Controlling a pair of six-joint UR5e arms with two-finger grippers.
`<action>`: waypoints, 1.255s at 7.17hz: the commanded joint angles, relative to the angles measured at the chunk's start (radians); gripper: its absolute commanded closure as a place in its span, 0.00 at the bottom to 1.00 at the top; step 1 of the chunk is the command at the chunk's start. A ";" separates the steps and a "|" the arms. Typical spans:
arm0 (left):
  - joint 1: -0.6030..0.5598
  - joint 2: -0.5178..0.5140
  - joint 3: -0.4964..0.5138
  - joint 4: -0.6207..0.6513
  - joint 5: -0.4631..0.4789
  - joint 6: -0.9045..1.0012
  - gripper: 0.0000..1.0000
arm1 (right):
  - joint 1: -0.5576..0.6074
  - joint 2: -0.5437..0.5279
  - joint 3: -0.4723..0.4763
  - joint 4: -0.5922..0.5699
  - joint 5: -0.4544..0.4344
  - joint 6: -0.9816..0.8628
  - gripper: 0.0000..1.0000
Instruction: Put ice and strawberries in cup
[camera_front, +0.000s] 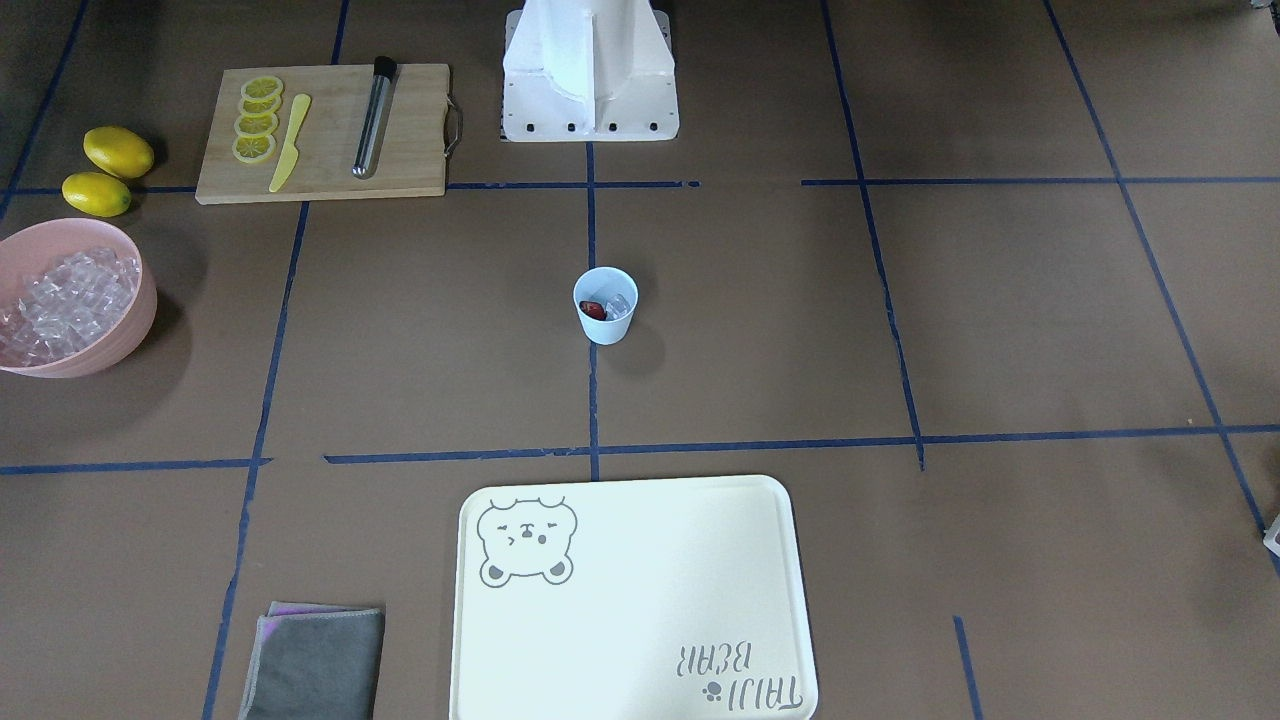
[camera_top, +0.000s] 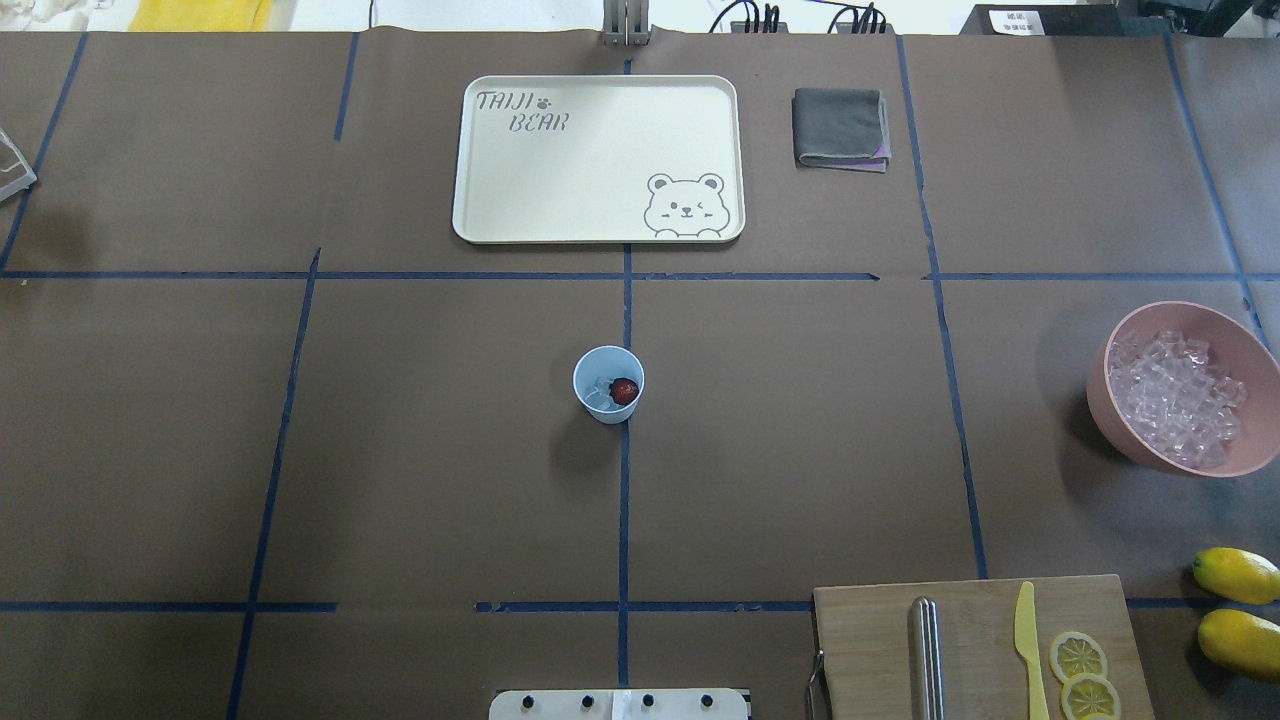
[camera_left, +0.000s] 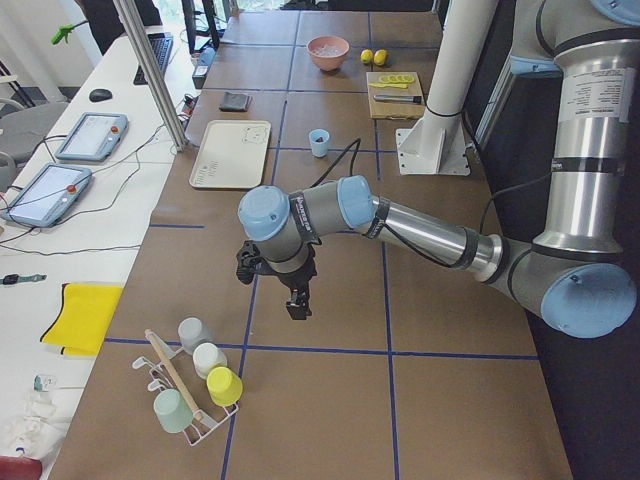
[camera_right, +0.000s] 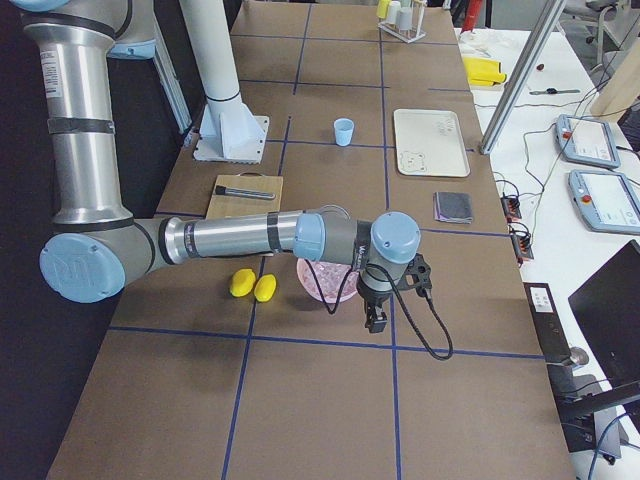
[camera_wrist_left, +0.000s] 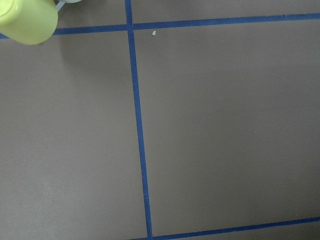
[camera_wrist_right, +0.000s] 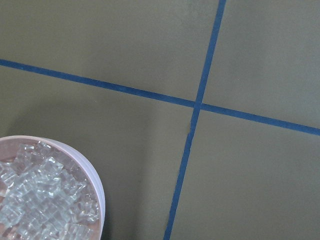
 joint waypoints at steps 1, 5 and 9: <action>0.007 0.016 0.096 -0.070 -0.002 -0.002 0.00 | 0.000 -0.005 0.009 0.004 -0.008 -0.001 0.00; 0.014 0.108 0.050 -0.192 -0.011 0.006 0.00 | -0.033 -0.002 0.009 0.013 -0.118 -0.010 0.00; 0.015 0.110 -0.032 -0.181 0.000 0.004 0.00 | -0.053 -0.010 0.001 0.013 -0.115 -0.006 0.00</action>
